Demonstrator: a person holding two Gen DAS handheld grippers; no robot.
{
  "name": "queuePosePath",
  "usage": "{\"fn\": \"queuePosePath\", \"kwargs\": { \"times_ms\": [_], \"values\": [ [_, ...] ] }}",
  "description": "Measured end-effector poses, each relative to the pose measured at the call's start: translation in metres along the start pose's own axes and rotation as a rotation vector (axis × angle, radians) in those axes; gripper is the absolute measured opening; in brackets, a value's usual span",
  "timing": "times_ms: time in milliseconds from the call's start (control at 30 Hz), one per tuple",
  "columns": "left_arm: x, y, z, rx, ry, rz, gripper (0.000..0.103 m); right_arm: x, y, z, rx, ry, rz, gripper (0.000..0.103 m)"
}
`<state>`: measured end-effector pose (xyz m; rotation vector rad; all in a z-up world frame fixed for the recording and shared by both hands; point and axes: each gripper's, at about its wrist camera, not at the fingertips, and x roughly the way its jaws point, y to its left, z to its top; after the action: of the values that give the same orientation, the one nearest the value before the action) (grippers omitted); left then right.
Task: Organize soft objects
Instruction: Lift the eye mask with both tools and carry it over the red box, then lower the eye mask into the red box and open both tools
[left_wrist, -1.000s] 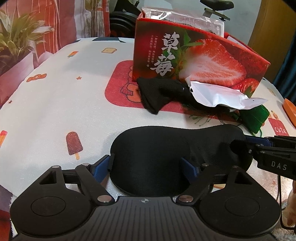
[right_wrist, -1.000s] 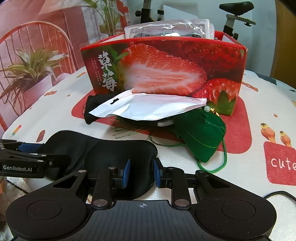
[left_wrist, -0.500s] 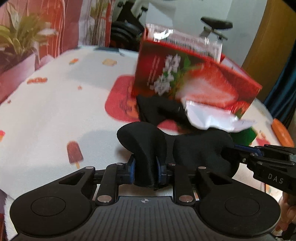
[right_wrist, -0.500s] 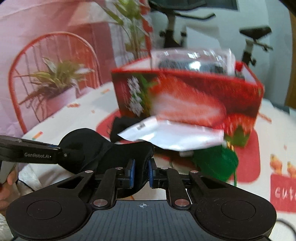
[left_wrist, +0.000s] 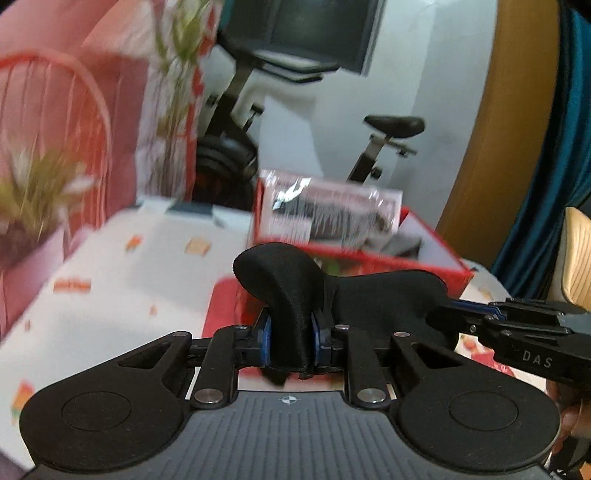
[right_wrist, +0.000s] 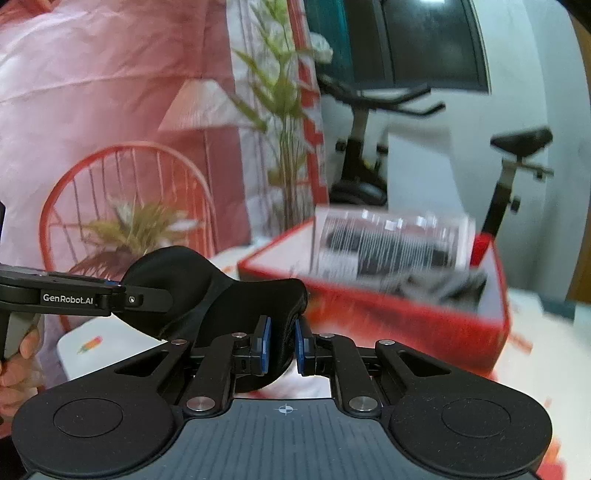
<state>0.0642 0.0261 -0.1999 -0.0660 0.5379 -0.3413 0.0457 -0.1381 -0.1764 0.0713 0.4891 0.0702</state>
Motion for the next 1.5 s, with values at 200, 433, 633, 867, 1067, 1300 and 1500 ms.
{"fn": "queuePosePath", "kwargs": {
  "times_ms": [200,433,633,867,1067,1300,1500],
  "values": [
    [0.014,-0.018,0.046,0.089,-0.09,-0.03,0.022,0.015,-0.022,0.04,-0.066,-0.067,-0.069,0.012],
    [0.071,-0.039,0.09,0.155,-0.1,-0.039,0.022,0.054,-0.066,0.067,-0.06,-0.058,-0.156,0.012],
    [0.138,-0.044,0.103,0.128,0.062,-0.053,0.022,0.096,-0.099,0.057,-0.018,0.088,-0.179,0.012],
    [0.188,-0.04,0.094,0.114,0.251,-0.066,0.022,0.129,-0.116,0.041,0.045,0.231,-0.188,0.012],
    [0.21,-0.033,0.087,0.105,0.323,-0.069,0.022,0.138,-0.125,0.03,0.12,0.281,-0.198,0.013],
    [0.213,-0.039,0.085,0.147,0.332,-0.062,0.045,0.138,-0.132,0.027,0.141,0.295,-0.236,0.019],
    [0.198,-0.039,0.089,0.222,0.279,-0.037,0.062,0.123,-0.138,0.026,0.148,0.251,-0.272,0.026]
  ]
}}
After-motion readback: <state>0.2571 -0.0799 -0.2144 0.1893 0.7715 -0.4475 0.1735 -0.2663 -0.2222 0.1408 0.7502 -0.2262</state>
